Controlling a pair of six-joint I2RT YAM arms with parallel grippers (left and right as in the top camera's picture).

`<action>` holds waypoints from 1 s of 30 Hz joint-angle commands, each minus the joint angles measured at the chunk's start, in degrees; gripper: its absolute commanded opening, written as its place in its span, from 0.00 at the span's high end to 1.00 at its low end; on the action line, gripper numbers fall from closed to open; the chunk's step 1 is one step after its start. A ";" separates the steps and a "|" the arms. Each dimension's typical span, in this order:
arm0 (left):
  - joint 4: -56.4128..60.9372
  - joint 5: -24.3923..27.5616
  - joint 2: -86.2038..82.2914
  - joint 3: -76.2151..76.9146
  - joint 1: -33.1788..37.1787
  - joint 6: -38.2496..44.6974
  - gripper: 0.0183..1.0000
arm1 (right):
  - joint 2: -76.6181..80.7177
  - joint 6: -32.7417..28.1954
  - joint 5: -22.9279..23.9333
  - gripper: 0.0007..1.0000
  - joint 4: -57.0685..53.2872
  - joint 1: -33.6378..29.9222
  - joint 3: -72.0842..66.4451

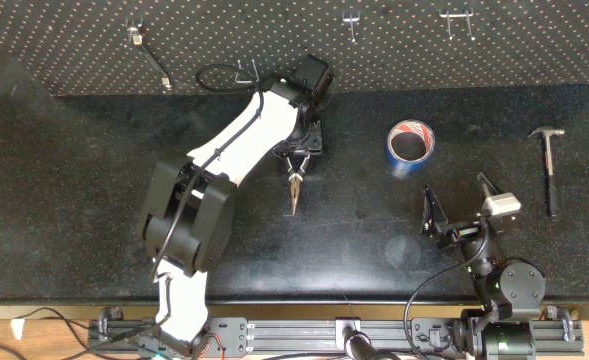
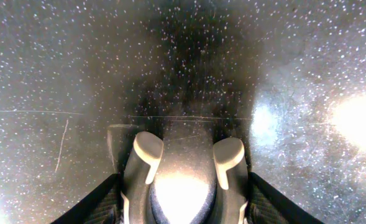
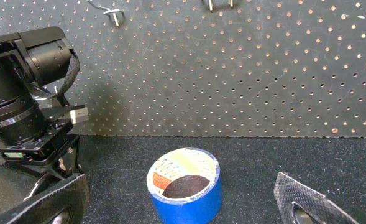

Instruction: Place Tools Onto Pegboard

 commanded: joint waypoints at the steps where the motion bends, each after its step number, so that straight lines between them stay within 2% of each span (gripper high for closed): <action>1: 1.20 -1.33 -0.96 1.03 -0.66 -0.55 0.99 | -0.42 0.61 -0.57 0.02 -0.13 0.35 -0.24; 6: 0.07 -7.15 -13.79 -1.64 -3.67 -0.52 0.99 | -0.42 0.61 -0.57 0.02 -0.13 0.35 -0.24; 10: 1.46 -10.12 -29.97 -15.45 -3.26 -2.97 0.99 | -0.42 0.61 -0.57 0.02 -0.13 0.35 -0.24; 14: 22.99 -11.21 -44.24 -31.74 2.89 -2.54 0.99 | -0.42 0.61 -0.57 0.02 -0.13 0.35 -0.24; 18: 37.20 -12.76 -43.34 -31.71 5.88 5.62 0.99 | -0.42 0.61 -0.57 0.02 -0.13 0.35 -0.24; 21: 48.68 -13.51 -42.23 -31.67 8.68 5.77 0.99 | -0.42 0.61 -0.57 0.02 -0.13 0.35 -0.24; 30: 58.97 -13.35 -41.79 -30.75 11.21 12.20 0.99 | -0.42 0.61 -0.57 0.02 -0.13 0.35 -0.24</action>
